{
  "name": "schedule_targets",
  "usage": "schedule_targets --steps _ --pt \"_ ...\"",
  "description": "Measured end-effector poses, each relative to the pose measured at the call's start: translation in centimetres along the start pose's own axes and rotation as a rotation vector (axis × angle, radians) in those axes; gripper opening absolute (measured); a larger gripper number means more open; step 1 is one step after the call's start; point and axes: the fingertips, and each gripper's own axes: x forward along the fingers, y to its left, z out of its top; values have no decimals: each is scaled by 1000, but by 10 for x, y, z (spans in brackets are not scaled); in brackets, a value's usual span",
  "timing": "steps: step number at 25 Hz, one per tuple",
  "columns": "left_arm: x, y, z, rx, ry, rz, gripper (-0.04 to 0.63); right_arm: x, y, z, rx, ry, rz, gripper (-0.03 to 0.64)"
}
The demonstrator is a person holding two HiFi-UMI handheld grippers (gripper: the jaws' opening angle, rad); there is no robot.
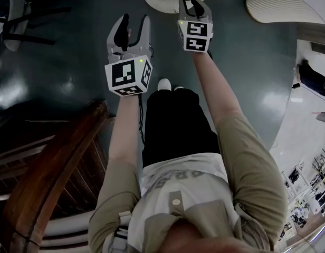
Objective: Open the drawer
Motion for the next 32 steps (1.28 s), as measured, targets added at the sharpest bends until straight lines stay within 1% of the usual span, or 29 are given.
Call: schedule_targets --steps 3,7,13,21,27,32 --pt "-5 -2 9 0 -14 9 209 -10 3 -2 21 11 10 106" --pt "-16 -6 20 9 -35 22 209 -24 6 -7 28 -3 26 106" --pt "-29 -12 27 32 -51 19 210 -40 11 -14 39 1 34 106" --pt "-49 -20 26 37 -38 22 210 -61 18 -23 37 29 42 104" --pt "-59 -30 30 45 -22 16 210 -76 20 -29 70 43 57 104" --pt "-65 -34 32 52 -15 22 209 -87 21 -38 74 85 68 104"
